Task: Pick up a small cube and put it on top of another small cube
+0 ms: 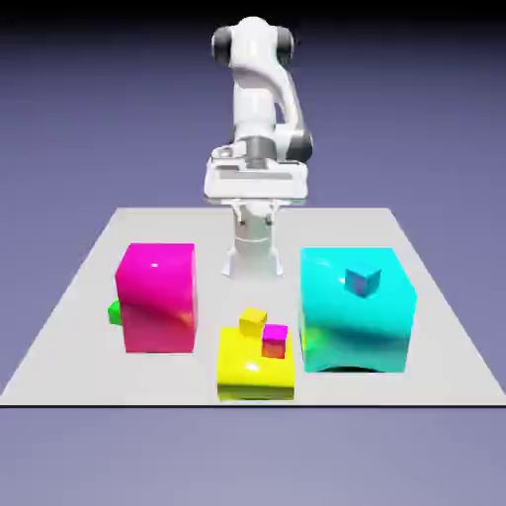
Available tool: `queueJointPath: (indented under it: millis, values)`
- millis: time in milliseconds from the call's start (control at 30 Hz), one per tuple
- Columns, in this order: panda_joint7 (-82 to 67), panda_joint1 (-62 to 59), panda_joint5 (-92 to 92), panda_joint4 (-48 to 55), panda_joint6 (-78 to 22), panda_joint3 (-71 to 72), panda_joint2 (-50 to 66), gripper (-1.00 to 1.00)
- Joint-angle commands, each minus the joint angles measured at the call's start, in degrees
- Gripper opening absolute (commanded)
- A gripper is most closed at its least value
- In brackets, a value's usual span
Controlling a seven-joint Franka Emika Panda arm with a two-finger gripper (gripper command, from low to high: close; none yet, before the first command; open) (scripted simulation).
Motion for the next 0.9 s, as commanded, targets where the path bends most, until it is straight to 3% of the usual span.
queueJointPath:
  millis: [0,700,867]
  values:
    - [1.07,1.21,0.58,1.88,-0.91,-2.08,1.99,0.00]
    - [16.36,15.03,23.03,33.03,-29.67,-44.74,45.59,0.00]
    - [13.13,8.23,34.97,31.67,-42.11,-51.05,54.31,0.00]
